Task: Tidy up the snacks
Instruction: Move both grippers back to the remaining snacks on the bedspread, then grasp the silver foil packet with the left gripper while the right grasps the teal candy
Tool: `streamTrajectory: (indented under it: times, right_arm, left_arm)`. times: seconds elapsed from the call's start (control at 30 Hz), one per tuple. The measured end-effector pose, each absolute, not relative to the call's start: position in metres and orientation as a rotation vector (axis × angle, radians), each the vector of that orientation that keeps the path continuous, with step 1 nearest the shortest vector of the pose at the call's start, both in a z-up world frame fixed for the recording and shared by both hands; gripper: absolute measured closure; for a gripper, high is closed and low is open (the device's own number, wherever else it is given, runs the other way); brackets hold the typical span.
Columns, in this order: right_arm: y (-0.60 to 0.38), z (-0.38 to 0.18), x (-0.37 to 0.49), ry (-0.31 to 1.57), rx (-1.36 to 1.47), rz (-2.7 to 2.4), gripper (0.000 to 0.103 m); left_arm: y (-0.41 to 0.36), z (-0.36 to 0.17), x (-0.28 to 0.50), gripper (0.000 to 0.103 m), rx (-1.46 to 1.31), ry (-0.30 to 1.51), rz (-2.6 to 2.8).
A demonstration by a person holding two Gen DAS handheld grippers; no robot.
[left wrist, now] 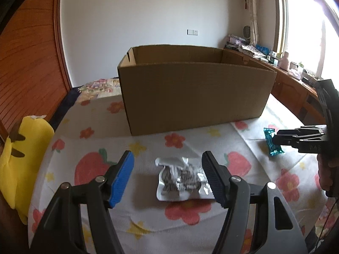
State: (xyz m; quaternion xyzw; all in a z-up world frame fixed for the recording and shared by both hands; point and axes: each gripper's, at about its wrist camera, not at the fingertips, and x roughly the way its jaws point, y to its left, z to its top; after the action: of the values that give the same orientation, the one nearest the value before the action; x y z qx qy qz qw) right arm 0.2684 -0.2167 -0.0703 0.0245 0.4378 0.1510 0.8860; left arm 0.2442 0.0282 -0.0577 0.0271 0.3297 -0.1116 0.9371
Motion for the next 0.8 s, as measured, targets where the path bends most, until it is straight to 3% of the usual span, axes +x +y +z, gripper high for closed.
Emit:
streamTrajectory:
  times: [0.8]
  right_arm:
    - [-0.193,-0.083,0.278,0.901,-0.039,0.28,0.058]
  left_arm:
    - [0.018,-0.079,0.259,0.034,0.096,0.804,-0.256]
